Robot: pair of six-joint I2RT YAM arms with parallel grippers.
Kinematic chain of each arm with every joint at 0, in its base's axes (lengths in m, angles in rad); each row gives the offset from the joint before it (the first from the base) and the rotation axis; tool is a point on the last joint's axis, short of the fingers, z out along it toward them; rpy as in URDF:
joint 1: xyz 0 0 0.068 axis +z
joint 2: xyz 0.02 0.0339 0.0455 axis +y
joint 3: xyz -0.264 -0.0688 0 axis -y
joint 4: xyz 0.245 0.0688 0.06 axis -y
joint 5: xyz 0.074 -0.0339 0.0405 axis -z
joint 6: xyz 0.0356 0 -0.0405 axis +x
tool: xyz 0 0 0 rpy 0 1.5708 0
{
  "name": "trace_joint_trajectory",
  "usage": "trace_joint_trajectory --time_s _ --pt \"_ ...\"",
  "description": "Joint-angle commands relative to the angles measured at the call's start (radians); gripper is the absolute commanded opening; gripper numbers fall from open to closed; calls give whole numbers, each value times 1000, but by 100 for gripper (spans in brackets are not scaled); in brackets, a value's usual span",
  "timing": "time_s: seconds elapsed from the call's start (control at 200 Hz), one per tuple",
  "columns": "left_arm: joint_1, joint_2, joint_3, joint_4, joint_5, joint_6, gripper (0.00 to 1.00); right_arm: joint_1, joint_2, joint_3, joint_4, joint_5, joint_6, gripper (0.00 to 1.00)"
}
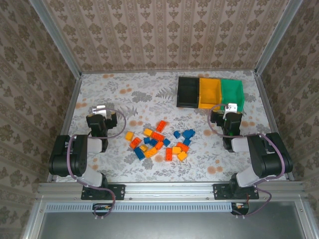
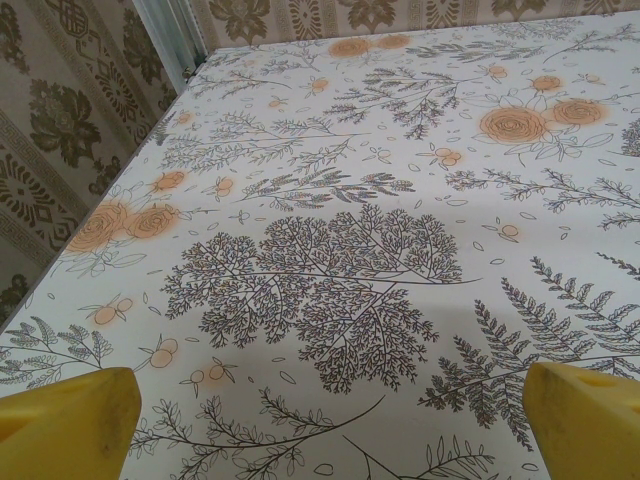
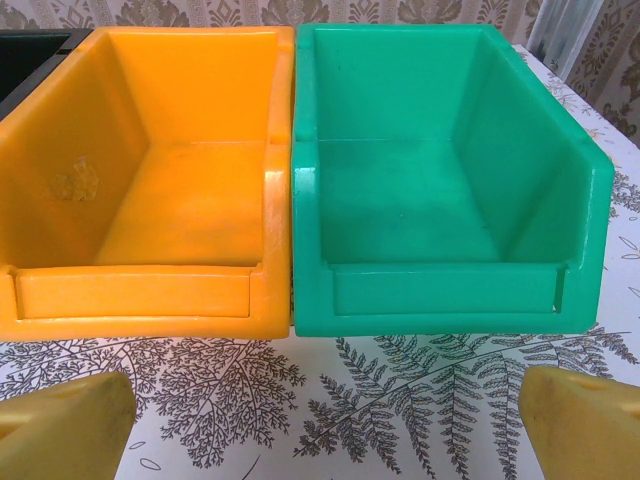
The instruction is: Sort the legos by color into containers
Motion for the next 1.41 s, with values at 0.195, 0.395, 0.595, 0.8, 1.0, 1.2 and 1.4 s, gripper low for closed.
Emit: trace_joint_trajectory --time_s 0.195,0.395,0.595,0.8,1.0,1.2,1.4 --pt "11 8 25 18 22 10 100 -27 1 23 23 -65 -4 100" --pt "-47 -111 37 -91 -111 33 100 -29 -122 147 -321 -63 4 100" --pt "-72 -271 126 -305 -196 -6 100 -19 -241 199 -484 90 109 100" --pt "-27 -349 184 -349 -224 -327 100 -54 -319 314 -704 336 462 100" --pt "116 -474 247 -673 -58 -771 100 -177 -216 467 -894 15 590 98" --pt "140 -472 273 -642 156 -786 100 -173 60 799 -1219 -86 460 98" --pt "103 -463 346 -792 196 -781 98 -167 252 958 -1255 -220 408 96"
